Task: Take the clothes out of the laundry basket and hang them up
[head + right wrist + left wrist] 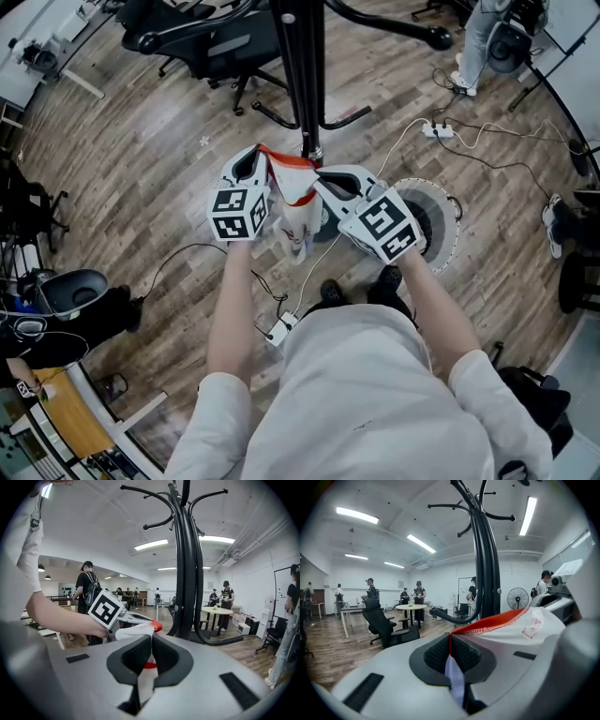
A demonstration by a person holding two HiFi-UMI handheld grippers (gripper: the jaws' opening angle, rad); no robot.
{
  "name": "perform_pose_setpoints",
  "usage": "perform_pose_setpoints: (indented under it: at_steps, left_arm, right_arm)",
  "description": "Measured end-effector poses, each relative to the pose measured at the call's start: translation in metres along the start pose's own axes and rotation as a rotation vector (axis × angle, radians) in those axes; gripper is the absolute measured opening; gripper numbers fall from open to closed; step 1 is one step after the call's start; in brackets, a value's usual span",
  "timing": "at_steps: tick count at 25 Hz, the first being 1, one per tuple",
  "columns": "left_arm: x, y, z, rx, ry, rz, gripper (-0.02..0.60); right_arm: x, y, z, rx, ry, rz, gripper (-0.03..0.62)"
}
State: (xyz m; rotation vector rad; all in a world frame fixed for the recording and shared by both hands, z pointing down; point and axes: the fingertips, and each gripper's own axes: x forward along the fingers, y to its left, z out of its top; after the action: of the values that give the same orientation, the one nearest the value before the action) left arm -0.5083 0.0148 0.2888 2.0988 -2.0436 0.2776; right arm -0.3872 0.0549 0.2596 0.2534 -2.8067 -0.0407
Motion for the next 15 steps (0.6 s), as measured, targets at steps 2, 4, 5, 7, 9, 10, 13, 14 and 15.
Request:
perform_pose_setpoints:
  at_steps: [2,4,5,7,9,10,13,14,15]
  left_arm:
    - [-0.001,0.003,0.008,0.000,-0.019,0.003,0.025]
    - [0.000,0.004,0.014,0.002,-0.028,0.004,0.025]
    - [0.000,0.004,0.016,0.003,-0.030,0.004,0.025]
    - [0.000,0.003,0.020,0.006,-0.035,0.002,0.025]
    - [0.001,0.002,0.024,0.010,-0.037,-0.003,0.025]
    - [0.003,0.001,0.025,0.013,-0.035,-0.007,0.025]
    - [0.009,-0.003,0.019,0.019,-0.012,-0.022,0.025]
    - [0.012,-0.004,0.015,0.019,-0.001,-0.028,0.025]
    - [0.015,-0.006,0.010,0.017,0.010,-0.033,0.025]
  right_arm:
    - [-0.003,-0.008,0.009,0.001,-0.022,-0.018,0.011]
    - [-0.004,-0.014,0.013,0.003,-0.028,-0.029,0.011]
    - [-0.004,-0.016,0.014,0.002,-0.028,-0.035,0.011]
    - [-0.004,-0.022,0.015,0.009,-0.032,-0.052,0.011]
    - [-0.005,-0.029,0.016,0.040,-0.040,-0.069,0.011]
    - [-0.005,-0.034,0.015,0.058,-0.040,-0.077,0.011]
    - [-0.001,-0.043,0.006,0.098,-0.021,-0.097,0.011]
    - [0.000,-0.044,0.002,0.110,-0.012,-0.099,0.011]
    - [0.003,-0.044,-0.002,0.120,-0.003,-0.100,0.011]
